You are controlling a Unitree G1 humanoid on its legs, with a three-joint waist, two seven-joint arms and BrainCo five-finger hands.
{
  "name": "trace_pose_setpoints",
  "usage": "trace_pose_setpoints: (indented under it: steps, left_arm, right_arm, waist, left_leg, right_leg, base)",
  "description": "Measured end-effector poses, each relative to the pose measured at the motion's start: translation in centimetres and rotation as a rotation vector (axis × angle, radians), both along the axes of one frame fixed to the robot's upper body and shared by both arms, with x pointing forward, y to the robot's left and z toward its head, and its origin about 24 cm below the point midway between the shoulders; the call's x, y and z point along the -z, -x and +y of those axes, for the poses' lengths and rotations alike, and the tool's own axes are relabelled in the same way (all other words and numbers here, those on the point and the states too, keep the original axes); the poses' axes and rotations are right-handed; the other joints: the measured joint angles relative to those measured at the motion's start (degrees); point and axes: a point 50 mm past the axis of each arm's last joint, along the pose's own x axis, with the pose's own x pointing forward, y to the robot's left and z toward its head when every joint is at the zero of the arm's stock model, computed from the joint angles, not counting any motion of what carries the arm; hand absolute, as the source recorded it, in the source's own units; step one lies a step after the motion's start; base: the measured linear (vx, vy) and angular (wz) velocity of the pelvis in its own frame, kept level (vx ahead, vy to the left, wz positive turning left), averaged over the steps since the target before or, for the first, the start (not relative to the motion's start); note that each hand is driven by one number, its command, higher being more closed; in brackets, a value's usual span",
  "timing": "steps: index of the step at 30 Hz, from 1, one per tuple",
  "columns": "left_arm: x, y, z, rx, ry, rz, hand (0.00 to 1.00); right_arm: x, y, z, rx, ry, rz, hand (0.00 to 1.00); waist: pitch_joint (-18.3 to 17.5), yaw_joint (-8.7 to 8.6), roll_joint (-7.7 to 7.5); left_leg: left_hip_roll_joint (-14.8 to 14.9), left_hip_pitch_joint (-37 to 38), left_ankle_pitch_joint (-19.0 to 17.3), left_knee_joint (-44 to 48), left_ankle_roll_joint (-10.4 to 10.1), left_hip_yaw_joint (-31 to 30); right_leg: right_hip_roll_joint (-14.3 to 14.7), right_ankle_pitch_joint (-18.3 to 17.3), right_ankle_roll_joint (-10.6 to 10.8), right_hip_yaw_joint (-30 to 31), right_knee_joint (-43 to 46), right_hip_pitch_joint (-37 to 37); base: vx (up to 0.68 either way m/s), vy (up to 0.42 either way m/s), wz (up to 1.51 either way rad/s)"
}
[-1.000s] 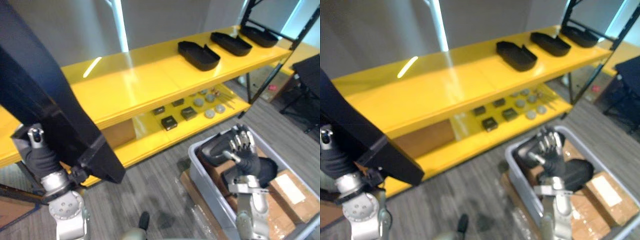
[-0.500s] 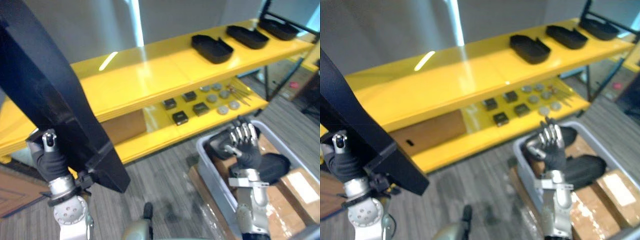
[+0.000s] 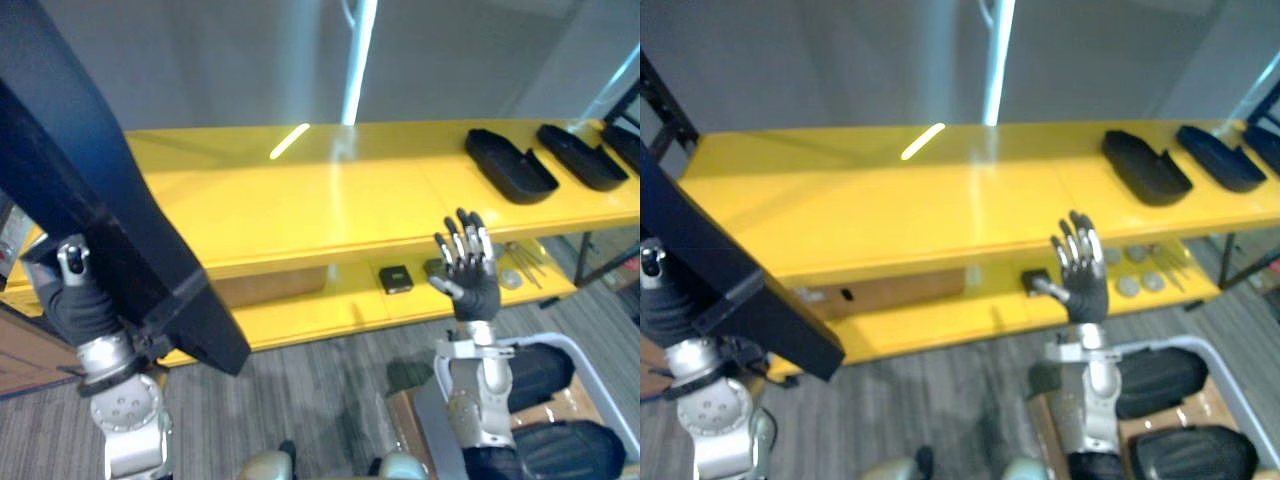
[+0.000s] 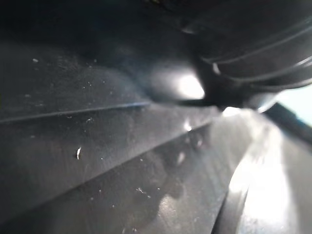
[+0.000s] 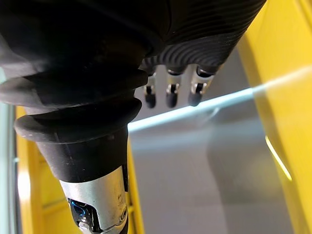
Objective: Walk over and take plastic housings, then place them on the shelf
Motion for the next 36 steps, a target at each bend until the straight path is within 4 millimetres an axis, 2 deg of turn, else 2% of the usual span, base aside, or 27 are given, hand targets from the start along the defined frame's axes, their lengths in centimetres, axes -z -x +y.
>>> trace_pose_setpoints:
  steps: [1,2,5,7,9,14,18,21,25,26,27,28,30,31,32,36]
  left_arm:
    - [0.3,0.0,0.1,-0.006,0.006,0.022,1.00]
    - [0.9,0.2,0.1,-0.015,0.024,0.050,1.00]
    - [2.9,1.0,-0.6,-0.017,0.117,0.119,1.00]
    - [3.2,1.1,-0.8,-0.018,0.140,0.127,1.00]
    - [3.1,1.1,-0.9,-0.011,0.138,0.124,1.00]
    - [2.7,0.9,-1.3,0.054,0.109,0.112,1.00]
    - [2.4,0.4,-2.0,0.125,0.105,0.104,1.00]
    - [2.2,-0.4,-2.1,0.160,0.088,0.140,1.00]
    - [2.7,-2.7,-2.2,0.205,0.077,0.242,1.00]
    - [3.0,-3.6,-2.2,0.215,0.066,0.276,1.00]
    - [3.5,-5.4,-1.8,0.216,0.047,0.349,1.00]
    - [3.9,-6.1,-1.5,0.207,0.043,0.381,1.00]
    - [4.4,-9.3,0.3,0.139,0.034,0.475,1.00]
    - [4.3,-9.5,0.4,0.136,0.037,0.477,1.00]
    - [3.2,-11.0,1.3,0.108,0.060,0.463,1.00]
    - [0.0,-12.6,0.9,0.119,0.119,0.350,1.00]
  right_arm:
    - [0.0,-0.1,0.0,-0.009,-0.003,0.006,0.00]
    - [0.0,-0.1,0.0,-0.023,0.004,0.016,0.00]
    - [-0.4,-0.1,-0.9,-0.021,0.018,0.004,0.00]
    - [-1.0,0.1,-1.8,0.014,0.025,-0.019,0.00]
    - [-1.5,0.3,-2.9,0.070,0.029,-0.033,0.00]
    - [-3.4,1.3,-5.7,0.249,0.015,-0.096,0.00]
    - [-4.0,2.2,-6.4,0.323,0.014,-0.115,0.00]
    - [-3.6,3.1,-6.4,0.356,-0.020,-0.103,0.00]
    - [-1.4,4.4,-6.1,0.390,-0.053,-0.005,0.00]
    - [-0.9,4.8,-6.0,0.391,-0.056,0.026,0.00]
    - [-0.1,5.1,-5.7,0.359,-0.049,0.074,0.00]
    - [0.2,5.2,-5.5,0.347,-0.044,0.089,0.00]
    - [0.9,5.4,-4.7,0.286,-0.029,0.125,0.00]
    - [0.9,5.4,-4.7,0.283,-0.029,0.128,0.00]
    - [1.3,5.7,-4.6,0.275,-0.025,0.149,0.00]
    - [2.0,6.4,-4.7,0.288,-0.022,0.187,0.00]
  waist:
    - [-0.9,0.04,-1.30]
    - [-1.8,0.21,-1.86]
    - [-3.9,0.97,2.06]
    - [-4.9,1.15,3.55]
    - [-5.2,1.09,4.05]
    - [-5.4,-0.12,3.86]
    - [-5.4,-0.44,3.70]
    - [-5.6,-2.22,3.63]
    - [-5.8,-3.77,3.73]
    - [-5.9,-4.25,3.72]
    - [-6.1,-5.32,3.88]
    - [-6.5,-5.55,4.08]
    - [-7.0,-7.43,4.66]
    - [-7.0,-7.57,4.65]
    - [-7.0,-8.96,4.65]
    - [-7.0,-11.23,4.77]
  left_leg:
    - [-0.2,0.0,-0.9,0.1,-0.9,0.1]
    - [-0.2,-0.1,-2.4,0.5,-1.7,0.1]
    - [3.6,-1.2,-4.7,2.7,-3.4,0.5]
    - [4.9,-1.2,-4.8,2.1,-3.7,1.8]
    - [5.2,-1.2,-4.3,1.5,-4.6,1.9]
    - [4.6,0.0,-2.8,-0.4,-4.4,3.2]
    - [4.2,2.9,-1.8,-2.6,-4.2,5.1]
    - [4.3,3.2,-1.5,-4.1,-3.7,7.6]
    - [4.7,3.4,-1.5,-5.1,-3.6,12.6]
    - [4.7,3.4,-1.5,-5.3,-3.6,13.5]
    - [5.0,4.0,-1.5,-5.8,-3.6,15.5]
    - [5.1,4.1,-1.5,-6.0,-3.6,16.4]
    - [5.3,4.5,-1.4,-6.0,-3.7,19.1]
    - [5.3,4.5,-1.4,-6.0,-3.7,19.2]
    - [5.5,4.8,-1.4,-6.0,-3.7,21.1]
    - [5.4,5.2,-1.4,-6.1,-3.7,22.8]
  right_leg:
    - [0.7,5.6,-0.5,0.0,-4.4,1.1]
    - [1.5,7.7,1.3,-0.6,-8.9,3.7]
    - [6.1,10.0,-0.1,-2.2,-17.0,7.8]
    - [7.5,9.9,-0.5,-2.7,-18.0,8.1]
    - [7.8,9.7,-0.8,-3.3,-18.6,8.6]
    - [7.2,9.6,-0.9,-4.8,-19.4,10.1]
    - [6.5,9.3,-1.2,-4.6,-19.2,12.0]
    - [6.3,9.0,-1.4,-4.2,-19.1,11.6]
    - [6.5,9.2,-1.0,-0.6,-19.1,9.4]
    - [6.6,9.4,-1.0,0.2,-19.0,9.0]
    - [6.9,9.8,-0.9,1.7,-19.0,8.3]
    - [7.1,10.1,-0.9,2.5,-19.0,7.9]
    - [7.6,11.0,-0.9,5.2,-19.1,6.7]
    - [7.6,11.1,-0.9,5.3,-19.1,6.7]
    - [7.9,11.4,-0.8,7.0,-19.1,6.0]
    - [8.0,11.4,-0.8,8.5,-19.2,5.7]
  base:
    - [0.22,-0.310,0.30]
    - [0.22,-0.328,0.18]
    - [0.20,-0.235,0.07]
    - [0.13,-0.126,0.07]
    - [0.12,-0.076,0.16]
    - [0.06,0.012,0.23]
    - [0.00,0.048,-0.01]
    - [-0.06,0.021,-0.05]
    - [-0.08,0.026,-0.43]
    - [-0.05,0.015,-0.55]
    - [-0.03,0.012,-0.54]
    - [-0.02,0.013,-0.63]
    - [0.00,0.011,-0.55]
    - [0.01,0.007,-0.58]
    - [0.01,0.004,-0.40]
    - [0.02,0.006,-0.26]
